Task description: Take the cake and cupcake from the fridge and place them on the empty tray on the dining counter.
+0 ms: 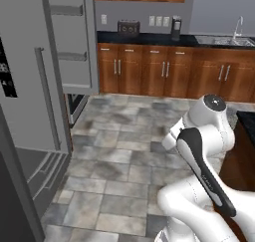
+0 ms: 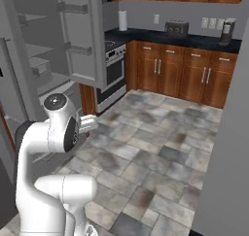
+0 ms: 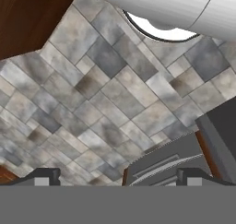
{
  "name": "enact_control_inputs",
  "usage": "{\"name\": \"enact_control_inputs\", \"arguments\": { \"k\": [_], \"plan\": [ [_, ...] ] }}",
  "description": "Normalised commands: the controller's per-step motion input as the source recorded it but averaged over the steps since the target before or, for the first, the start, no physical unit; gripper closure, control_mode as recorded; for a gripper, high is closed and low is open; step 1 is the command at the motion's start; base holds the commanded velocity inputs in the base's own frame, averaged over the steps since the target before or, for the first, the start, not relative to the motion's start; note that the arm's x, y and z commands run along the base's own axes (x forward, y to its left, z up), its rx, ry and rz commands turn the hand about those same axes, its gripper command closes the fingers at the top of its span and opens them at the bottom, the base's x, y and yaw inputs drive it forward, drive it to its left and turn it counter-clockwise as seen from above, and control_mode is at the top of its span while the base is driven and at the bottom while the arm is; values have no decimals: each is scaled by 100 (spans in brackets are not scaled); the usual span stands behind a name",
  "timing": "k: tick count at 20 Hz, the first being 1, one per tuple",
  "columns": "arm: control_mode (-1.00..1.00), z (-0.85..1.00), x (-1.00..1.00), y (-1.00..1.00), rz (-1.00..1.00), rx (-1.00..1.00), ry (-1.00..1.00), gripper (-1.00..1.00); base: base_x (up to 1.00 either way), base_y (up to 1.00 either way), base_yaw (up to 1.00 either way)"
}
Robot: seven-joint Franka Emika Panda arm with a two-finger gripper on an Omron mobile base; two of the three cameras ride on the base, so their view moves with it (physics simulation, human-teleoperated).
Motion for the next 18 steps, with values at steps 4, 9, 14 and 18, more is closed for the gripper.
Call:
{"name": "enact_control_inputs", "arguments": {
  "k": [4, 9, 14, 18],
  "plan": [
    [100, 0, 0, 0, 0, 0, 0, -100, 77, 8, 0],
    [100, 0, 0, 0, 0, 0, 0, -100, 74, 0, 2],
    [100, 0, 0, 0, 0, 0, 0, -100, 62, 0, 11],
    [100, 0, 0, 0, 0, 0, 0, -100, 44, 1, 20]
  ]
}}
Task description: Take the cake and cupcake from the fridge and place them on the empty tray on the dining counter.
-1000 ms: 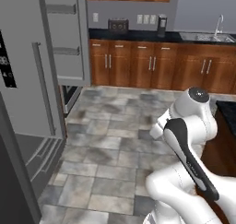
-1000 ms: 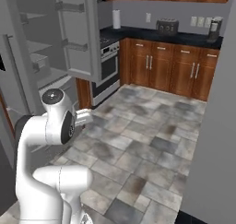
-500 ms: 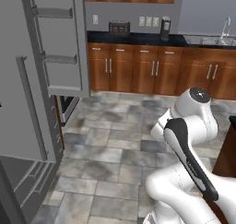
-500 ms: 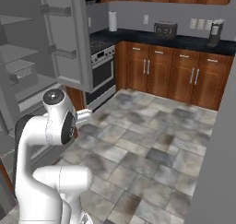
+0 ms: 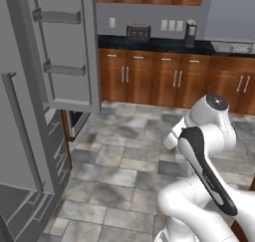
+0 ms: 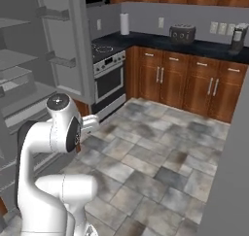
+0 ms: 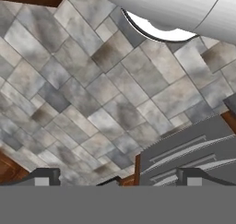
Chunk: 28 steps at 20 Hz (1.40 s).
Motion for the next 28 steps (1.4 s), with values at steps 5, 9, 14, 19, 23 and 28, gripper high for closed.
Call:
{"name": "enact_control_inputs", "arguments": {
  "k": [5, 9, 14, 19, 23, 28],
  "plan": [
    [100, 0, 0, 0, 0, 0, 0, -100, 34, 0, 26],
    [100, 0, 0, 0, 0, 0, 0, -100, 34, 0, 26],
    [100, 0, 0, 0, 0, 0, 0, -100, 41, 0, 26],
    [100, 0, 0, 0, 0, 0, 0, -100, 59, 0, 23],
    [100, 0, 0, 0, 0, 0, 0, -100, 63, 0, 20],
    [100, 0, 0, 0, 0, 0, 0, -100, 57, 0, 21]
  ]
}}
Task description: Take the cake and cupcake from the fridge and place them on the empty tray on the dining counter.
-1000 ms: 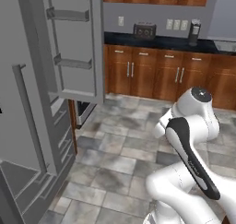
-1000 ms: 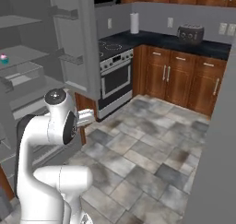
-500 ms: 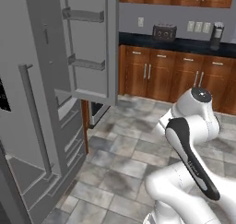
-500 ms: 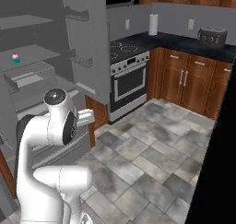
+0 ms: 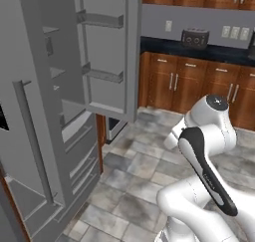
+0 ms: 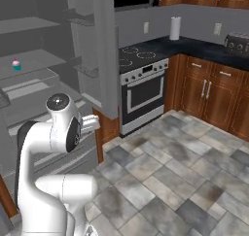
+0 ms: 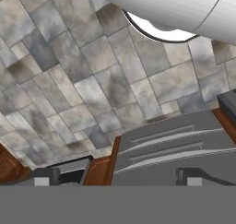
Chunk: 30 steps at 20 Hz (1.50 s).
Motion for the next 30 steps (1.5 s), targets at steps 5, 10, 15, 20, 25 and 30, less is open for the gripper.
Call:
{"name": "enact_control_inputs", "arguments": {
  "k": [5, 10, 15, 20, 25, 30],
  "plan": [
    [100, 0, 0, 0, 0, 0, 0, -100, 49, 0, 21],
    [100, 0, 0, 0, 0, 0, 0, -100, 45, 2, 20],
    [100, 0, 0, 0, 0, 0, 0, -100, 44, 7, 20],
    [100, 0, 0, 0, 0, 0, 0, -100, 47, 6, 21],
    [100, 0, 0, 0, 0, 0, 0, -100, 59, 6, 19],
    [100, 0, 0, 0, 0, 0, 0, -100, 60, 4, 19]
  ]
}}
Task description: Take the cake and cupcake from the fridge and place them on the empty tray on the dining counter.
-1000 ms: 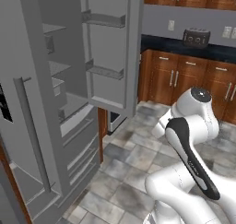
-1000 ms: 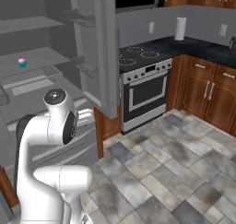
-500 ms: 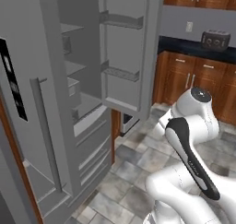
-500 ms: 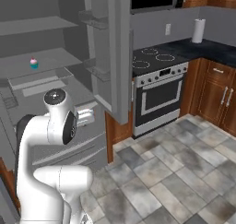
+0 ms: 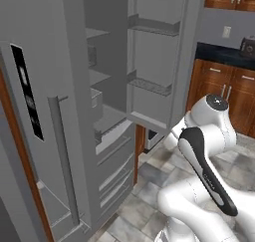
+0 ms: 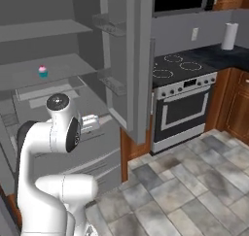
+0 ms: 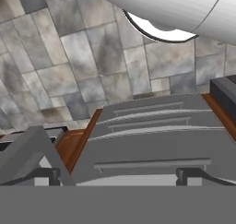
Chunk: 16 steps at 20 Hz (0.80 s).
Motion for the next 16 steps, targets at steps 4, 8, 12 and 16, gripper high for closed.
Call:
{"name": "enact_control_inputs", "arguments": {
  "k": [4, 8, 12, 16],
  "plan": [
    [100, 0, 0, 0, 0, 0, 0, -100, 55, 1, 18],
    [100, 0, 0, 0, 0, 0, 0, -100, 52, 0, 18],
    [100, 0, 0, 0, 0, 0, 0, -100, 62, 1, 17],
    [100, 0, 0, 0, 0, 0, 0, -100, 62, 0, 18]
  ]
}}
